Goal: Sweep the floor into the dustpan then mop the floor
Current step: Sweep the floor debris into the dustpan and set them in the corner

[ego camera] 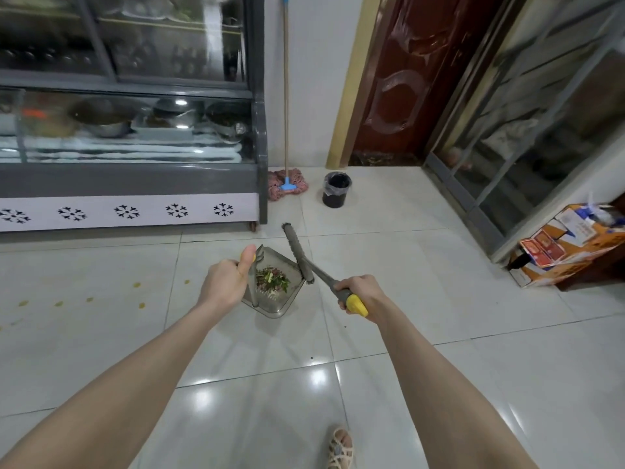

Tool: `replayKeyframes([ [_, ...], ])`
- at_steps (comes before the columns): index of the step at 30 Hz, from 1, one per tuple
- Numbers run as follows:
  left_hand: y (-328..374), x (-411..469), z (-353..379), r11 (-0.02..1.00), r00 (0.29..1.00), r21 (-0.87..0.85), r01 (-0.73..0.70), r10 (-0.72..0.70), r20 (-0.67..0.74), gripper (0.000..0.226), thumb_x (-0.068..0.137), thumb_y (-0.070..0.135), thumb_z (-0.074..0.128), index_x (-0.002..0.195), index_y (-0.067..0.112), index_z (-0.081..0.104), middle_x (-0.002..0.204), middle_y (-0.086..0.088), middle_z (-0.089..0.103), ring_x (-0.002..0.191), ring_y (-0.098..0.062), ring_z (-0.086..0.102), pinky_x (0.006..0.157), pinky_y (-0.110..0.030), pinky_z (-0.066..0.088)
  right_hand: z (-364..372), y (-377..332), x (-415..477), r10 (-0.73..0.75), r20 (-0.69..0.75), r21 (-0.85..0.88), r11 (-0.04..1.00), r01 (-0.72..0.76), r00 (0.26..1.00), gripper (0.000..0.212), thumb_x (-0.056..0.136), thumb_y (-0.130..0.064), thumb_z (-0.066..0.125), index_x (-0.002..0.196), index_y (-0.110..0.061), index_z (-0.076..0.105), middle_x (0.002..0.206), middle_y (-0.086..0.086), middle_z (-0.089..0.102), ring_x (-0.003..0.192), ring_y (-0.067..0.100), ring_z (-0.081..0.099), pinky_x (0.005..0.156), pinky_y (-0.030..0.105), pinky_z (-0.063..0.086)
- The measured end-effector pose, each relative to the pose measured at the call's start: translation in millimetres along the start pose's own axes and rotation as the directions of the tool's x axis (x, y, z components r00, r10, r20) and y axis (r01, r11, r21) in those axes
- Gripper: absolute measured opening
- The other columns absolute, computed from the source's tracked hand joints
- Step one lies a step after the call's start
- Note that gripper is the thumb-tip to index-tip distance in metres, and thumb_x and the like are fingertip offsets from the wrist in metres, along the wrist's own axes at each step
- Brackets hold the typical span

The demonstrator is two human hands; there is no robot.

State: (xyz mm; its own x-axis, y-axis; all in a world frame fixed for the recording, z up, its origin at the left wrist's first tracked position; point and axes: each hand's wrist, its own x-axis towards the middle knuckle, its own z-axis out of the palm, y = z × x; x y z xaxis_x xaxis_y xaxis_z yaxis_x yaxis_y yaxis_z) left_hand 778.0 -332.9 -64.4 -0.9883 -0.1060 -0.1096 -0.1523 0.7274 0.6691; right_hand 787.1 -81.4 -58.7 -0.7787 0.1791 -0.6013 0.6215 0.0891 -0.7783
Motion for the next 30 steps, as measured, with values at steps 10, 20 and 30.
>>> replayKeyframes([
  [10,140,71,116,0.993,0.996,-0.102,0.067,-0.073,-0.058,0.092,0.078,0.080,0.013,0.054,0.000,0.052,0.056,-0.015,0.056,0.055,-0.030,0.052,0.061,-0.040,0.047,-174,-52,94,-0.033,-0.012,-0.100,0.994,0.031,0.999,0.007,0.080,0.004,0.062,0.080,0.005,0.054,0.076,0.022,0.050,0.040,0.022,0.047,0.044,0.026,0.033],
  [20,253,189,180,0.997,0.997,-0.083,-0.009,0.003,-0.077,0.090,0.074,0.080,0.012,0.052,0.001,0.050,0.052,-0.014,0.053,0.053,-0.028,0.049,0.055,-0.034,0.036,-282,-126,213,-0.031,-0.027,-0.074,0.997,0.029,0.999,0.010,0.081,0.003,0.063,0.084,0.004,0.053,0.077,0.018,0.052,0.035,0.020,0.050,0.035,0.018,0.039],
  [30,333,368,217,0.994,0.989,-0.104,-0.037,0.021,-0.143,0.077,0.085,0.070,0.018,0.036,0.016,0.043,0.043,0.000,0.046,0.052,-0.016,0.046,0.049,-0.025,0.029,-336,-270,382,-0.122,0.021,-0.241,0.963,0.124,0.992,0.009,0.079,0.002,0.064,0.082,0.005,0.055,0.064,0.015,0.053,0.029,0.017,0.049,0.033,0.017,0.037],
])
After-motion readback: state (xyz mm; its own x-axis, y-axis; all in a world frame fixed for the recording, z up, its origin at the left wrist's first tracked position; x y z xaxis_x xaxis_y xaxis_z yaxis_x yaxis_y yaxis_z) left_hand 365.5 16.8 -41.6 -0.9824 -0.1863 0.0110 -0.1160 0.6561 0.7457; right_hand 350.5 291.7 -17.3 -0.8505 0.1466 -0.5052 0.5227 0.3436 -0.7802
